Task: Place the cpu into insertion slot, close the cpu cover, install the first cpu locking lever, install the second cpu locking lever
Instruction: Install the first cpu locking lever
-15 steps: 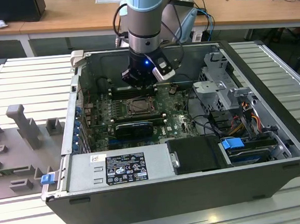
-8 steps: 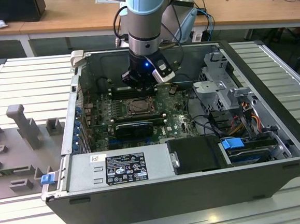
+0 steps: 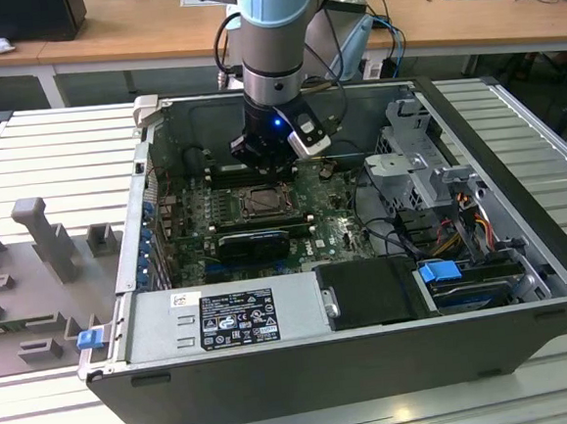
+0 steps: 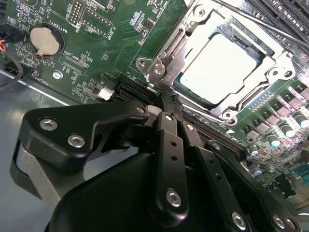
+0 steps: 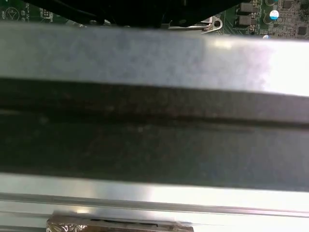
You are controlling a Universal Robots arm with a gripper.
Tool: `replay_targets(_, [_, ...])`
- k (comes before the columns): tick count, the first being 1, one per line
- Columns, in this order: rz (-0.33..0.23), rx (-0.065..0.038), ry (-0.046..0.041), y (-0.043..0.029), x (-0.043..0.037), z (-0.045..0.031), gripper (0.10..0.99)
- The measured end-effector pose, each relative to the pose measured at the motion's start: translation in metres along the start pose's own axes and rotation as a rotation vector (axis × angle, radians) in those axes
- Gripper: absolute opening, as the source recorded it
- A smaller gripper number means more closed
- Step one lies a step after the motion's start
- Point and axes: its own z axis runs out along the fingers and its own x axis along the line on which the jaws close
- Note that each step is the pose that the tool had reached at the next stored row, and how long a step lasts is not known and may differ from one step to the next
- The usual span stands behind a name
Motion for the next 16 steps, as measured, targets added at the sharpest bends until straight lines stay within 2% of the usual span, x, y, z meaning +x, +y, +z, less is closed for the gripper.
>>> replay_targets(9, [0.0, 0.002, -0.0003, 0.0003, -0.0001, -0.0019, 0.106])
replay_targets(11, [0.0, 0.008, 0.0001, 0.0003, -0.0001, -0.0017, 0.106])
replay_targets(13, [0.0, 0.018, 0.0008, 0.0001, -0.0003, -0.0013, 0.106])
replay_targets(16, [0.0, 0.023, 0.0011, 0.0, -0.0006, -0.0004, 0.106])
